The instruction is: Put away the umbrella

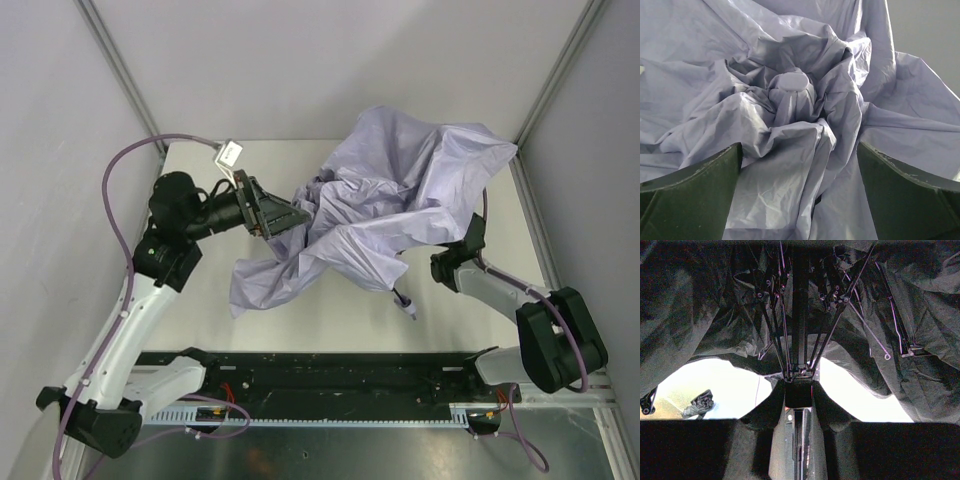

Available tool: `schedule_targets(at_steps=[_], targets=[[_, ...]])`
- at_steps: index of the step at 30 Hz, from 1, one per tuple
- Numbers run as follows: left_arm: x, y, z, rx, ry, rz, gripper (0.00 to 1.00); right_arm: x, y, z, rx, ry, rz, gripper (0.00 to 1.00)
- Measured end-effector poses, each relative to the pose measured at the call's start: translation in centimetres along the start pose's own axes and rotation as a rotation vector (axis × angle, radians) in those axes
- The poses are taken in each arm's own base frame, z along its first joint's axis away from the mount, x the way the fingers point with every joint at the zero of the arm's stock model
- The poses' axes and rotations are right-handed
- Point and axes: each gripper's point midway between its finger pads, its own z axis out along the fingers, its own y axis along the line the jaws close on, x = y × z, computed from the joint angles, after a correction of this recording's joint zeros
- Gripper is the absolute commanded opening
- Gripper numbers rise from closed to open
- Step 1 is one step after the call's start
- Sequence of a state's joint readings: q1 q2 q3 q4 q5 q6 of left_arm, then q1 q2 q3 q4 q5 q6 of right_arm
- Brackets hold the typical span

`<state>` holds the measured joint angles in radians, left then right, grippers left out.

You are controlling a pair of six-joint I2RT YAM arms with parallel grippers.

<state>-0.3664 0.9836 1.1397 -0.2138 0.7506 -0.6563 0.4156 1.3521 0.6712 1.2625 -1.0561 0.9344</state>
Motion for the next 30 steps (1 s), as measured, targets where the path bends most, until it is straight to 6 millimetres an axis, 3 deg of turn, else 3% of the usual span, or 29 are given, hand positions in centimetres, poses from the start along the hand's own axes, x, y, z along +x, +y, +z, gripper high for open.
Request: schedule_targets(at_steps=[15,17,20,27,28,30], targets=[[-0.4,-0.2,4.6,0.135,-0.012,-0.091,0.99,0.1,0.1,1.0,-0.045,0.041,0.007,0.0],[-0.8,-0.4,4.9,0.149,-0.023,-0.101,0.95,-0.1,0.2,1.1,-0.052,0.042,-0.005,0.0],[-1.2,-0.6,5.4,0.171,-0.035,-0.12,0.75,-0.1,0.2,1.4,-0.058,0.051,-0.025,0.0],[-1.5,0.0,6.6,0.183,-0.048,-0.138,0.13,0.9,0.0,1.7,-0.041,0.091,-0.015,0.0],[-1.7,0.0,6.6,0.184,-0.059,-0.124,0.06,0.9,0.0,1.7,-0.033,0.091,-0.012,0.06],[-2.0,0.1,6.6,0.182,-0.079,-0.106,0.02,0.6,-0.1,1.8,0.004,0.084,-0.004,0.31]])
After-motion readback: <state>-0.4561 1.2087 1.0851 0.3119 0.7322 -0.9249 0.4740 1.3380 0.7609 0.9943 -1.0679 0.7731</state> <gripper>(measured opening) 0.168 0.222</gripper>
